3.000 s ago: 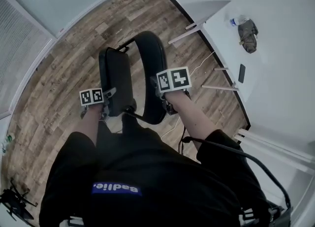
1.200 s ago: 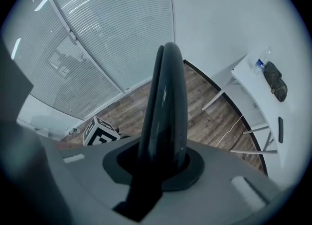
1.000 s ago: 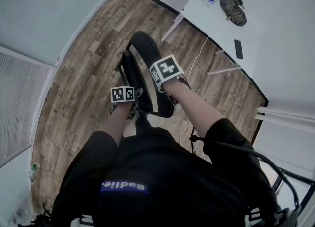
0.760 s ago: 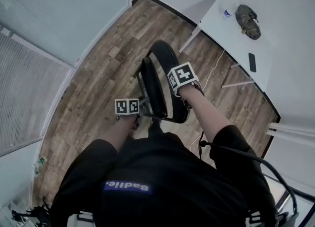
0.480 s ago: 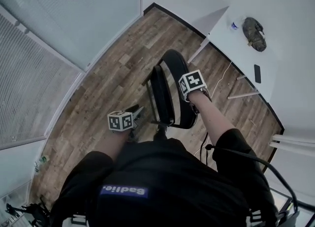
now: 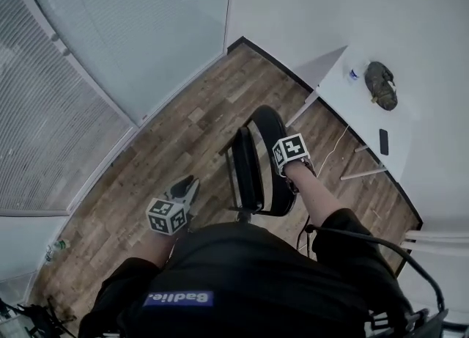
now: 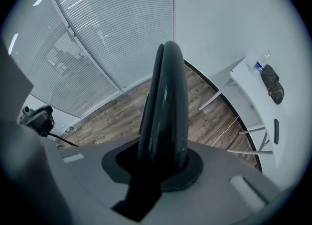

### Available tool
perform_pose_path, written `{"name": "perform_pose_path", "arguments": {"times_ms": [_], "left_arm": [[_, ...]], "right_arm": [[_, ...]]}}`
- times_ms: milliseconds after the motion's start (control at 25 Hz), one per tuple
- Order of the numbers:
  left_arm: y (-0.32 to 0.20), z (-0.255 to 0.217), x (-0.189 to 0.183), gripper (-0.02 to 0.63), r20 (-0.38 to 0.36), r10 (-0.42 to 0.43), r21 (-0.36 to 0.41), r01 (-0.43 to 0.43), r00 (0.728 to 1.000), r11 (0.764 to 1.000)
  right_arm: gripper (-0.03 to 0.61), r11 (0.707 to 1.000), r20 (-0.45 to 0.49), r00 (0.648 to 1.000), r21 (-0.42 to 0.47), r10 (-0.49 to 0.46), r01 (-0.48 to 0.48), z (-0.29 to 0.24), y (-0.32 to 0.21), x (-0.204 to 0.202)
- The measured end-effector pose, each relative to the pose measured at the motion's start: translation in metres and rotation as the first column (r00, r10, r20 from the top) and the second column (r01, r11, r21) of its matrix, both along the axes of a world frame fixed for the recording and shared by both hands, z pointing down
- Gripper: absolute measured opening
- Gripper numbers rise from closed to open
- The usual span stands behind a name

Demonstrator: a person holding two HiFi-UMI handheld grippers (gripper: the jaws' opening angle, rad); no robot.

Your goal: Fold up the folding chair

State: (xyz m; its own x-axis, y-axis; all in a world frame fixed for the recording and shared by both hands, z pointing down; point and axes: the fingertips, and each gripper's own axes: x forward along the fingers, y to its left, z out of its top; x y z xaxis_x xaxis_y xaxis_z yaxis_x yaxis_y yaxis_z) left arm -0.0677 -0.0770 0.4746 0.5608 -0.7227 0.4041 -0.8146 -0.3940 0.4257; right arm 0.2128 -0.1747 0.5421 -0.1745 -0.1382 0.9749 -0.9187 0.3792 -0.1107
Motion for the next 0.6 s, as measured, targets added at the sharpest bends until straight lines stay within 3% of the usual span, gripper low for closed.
{"name": "perform_pose_path", "arguments": {"times_ms": [240, 600], "left_arm": [[-0.004, -0.059, -0.009, 0.018, 0.019, -0.020, 0.165, 0.016, 1.000, 0.986], [0.010, -0.091, -0.020, 0.005, 0.038, 0.004, 0.269, -0.014, 0.999, 0.963]], "right_arm": [[0.074, 1.000, -0.004, 1.000, 0.005, 0.000, 0.001, -0.001, 0.000, 0.002], [0.074, 1.000, -0.021, 1.000, 0.000, -0.001, 0.001, 0.001, 0.001, -0.003]]}}
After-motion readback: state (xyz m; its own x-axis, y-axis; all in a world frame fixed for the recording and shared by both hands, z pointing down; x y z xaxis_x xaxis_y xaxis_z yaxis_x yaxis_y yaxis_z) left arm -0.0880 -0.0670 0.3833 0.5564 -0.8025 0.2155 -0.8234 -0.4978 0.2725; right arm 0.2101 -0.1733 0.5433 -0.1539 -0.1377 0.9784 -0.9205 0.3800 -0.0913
